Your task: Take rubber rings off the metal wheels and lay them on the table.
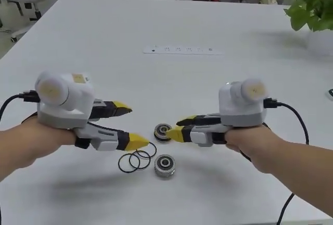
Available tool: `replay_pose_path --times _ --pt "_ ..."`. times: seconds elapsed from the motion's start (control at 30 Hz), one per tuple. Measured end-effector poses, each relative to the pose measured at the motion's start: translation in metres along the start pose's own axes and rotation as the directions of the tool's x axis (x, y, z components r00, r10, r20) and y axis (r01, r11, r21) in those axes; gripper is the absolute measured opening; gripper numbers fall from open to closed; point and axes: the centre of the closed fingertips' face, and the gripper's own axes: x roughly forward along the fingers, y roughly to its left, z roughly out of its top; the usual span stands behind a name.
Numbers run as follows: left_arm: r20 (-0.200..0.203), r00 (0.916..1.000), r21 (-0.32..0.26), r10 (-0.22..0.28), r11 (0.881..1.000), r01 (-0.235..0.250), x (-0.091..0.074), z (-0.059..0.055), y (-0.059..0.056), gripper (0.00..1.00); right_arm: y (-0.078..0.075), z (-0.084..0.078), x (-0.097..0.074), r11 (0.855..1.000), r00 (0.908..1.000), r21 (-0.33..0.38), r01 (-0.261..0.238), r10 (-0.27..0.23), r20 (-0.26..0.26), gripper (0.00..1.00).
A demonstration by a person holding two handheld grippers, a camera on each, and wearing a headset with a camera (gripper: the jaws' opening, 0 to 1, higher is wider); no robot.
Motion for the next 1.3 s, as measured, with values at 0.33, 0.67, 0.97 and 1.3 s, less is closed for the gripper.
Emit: replay_pose_path --times 0.33,0.67,0.97,1.3 --pt "-0.004 1.0 -0.008 -0.005 1.0 0.005 0.01 -0.001 0.002 0.57 -0.007 -0.011 0.002 0.999 0.9992 -0.037 0.012 -0.013 -0.037 0.25" --pt "-0.005 0.9999 -0.023 -0.011 1.0 0.011 0.021 -0.002 0.001 0.53 -0.007 -0.018 0.008 0.998 0.9977 -0.066 0.005 -0.009 -0.067 0.24" --pt "-0.01 0.9998 -0.029 -0.019 0.999 0.019 0.03 -0.004 0.001 0.5 -0.011 -0.02 0.013 0.997 0.9973 -0.077 0.011 -0.017 -0.071 0.23" --pt "-0.013 0.9996 -0.038 -0.026 0.999 0.026 0.038 -0.004 -0.001 0.46 -0.011 -0.021 0.015 0.995 0.9969 -0.099 0.01 -0.018 -0.077 0.21"
